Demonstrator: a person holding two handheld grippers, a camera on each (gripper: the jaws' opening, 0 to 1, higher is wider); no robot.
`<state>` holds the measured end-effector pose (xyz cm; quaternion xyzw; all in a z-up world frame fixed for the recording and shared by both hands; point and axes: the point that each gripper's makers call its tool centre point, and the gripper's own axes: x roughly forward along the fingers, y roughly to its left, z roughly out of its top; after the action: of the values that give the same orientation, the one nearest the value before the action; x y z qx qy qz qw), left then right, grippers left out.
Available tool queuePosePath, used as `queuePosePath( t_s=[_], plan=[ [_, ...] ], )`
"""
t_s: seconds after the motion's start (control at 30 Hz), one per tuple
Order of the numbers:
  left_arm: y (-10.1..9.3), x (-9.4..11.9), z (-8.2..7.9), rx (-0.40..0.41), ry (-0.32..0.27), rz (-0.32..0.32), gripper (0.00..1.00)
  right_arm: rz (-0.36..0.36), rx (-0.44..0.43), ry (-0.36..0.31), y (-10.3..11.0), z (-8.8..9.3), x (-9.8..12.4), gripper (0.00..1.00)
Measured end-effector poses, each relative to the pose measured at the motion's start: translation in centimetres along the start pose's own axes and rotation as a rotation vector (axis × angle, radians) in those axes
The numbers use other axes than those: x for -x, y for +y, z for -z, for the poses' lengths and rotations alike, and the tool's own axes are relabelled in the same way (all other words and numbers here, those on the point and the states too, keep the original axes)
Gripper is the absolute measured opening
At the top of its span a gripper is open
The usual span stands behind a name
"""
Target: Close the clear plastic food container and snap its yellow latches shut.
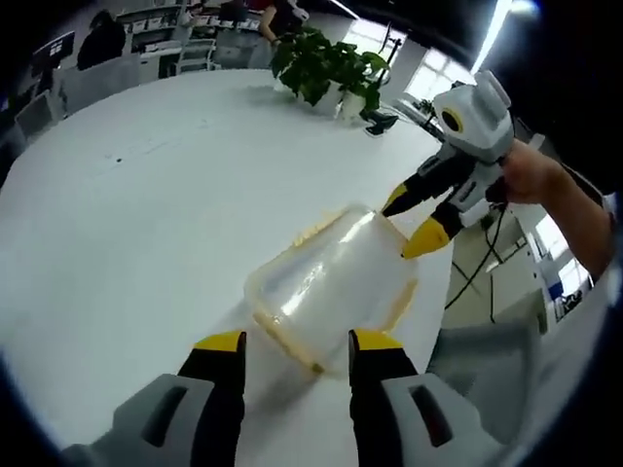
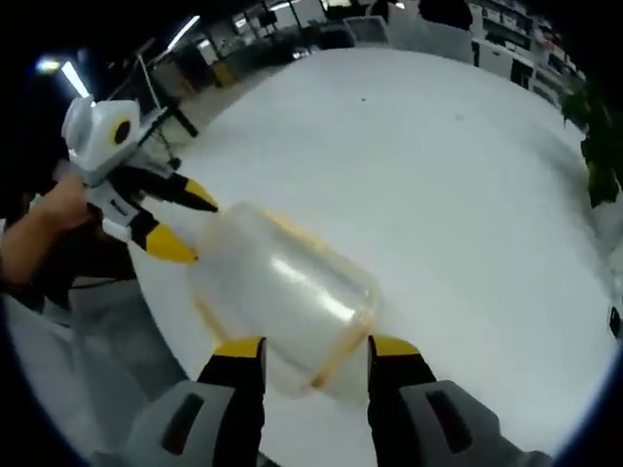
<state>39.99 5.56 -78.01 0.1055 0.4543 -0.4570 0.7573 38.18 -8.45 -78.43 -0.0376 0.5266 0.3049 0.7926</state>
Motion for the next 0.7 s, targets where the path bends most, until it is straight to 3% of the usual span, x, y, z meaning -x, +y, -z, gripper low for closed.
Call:
queuePosePath(
  t_s=[0.1, 0.27, 0.37, 0.53, 0.63, 0.7],
  plan=[
    [0.02, 0.01, 0.14, -0.099, 0.025, 0.000, 0.41, -0.001, 0.034, 0.015, 0.15, 0.05, 0.05, 0.41],
    [-0.29, 0.07, 0.13, -0.123, 0.035, 0.014, 0.41, -0.005, 0.076, 0.041, 0.00, 0.26, 0.16, 0.39],
    [-0.41, 0.01, 0.44, -0.199, 0.061, 0.014, 0.42, -0.003, 0.109, 0.053, -0.04, 0.22, 0.37, 0.37],
    [-0.45, 0.14, 0.34, -0.239, 0.053, 0.015, 0.41, 0.013, 0.204, 0.047, -0.17, -0.14, 0.48, 0.36],
    [-0.44, 0.33, 0.27, -0.260, 0.044, 0.015, 0.40, 0.020, 0.274, 0.080, -0.42, 0.50, 0.46, 0.31],
    [-0.43, 0.39, 0.16, -0.278, 0.039, 0.019, 0.40, 0.019, 0.302, 0.057, -0.42, 0.17, 0.50, 0.28]
  ],
)
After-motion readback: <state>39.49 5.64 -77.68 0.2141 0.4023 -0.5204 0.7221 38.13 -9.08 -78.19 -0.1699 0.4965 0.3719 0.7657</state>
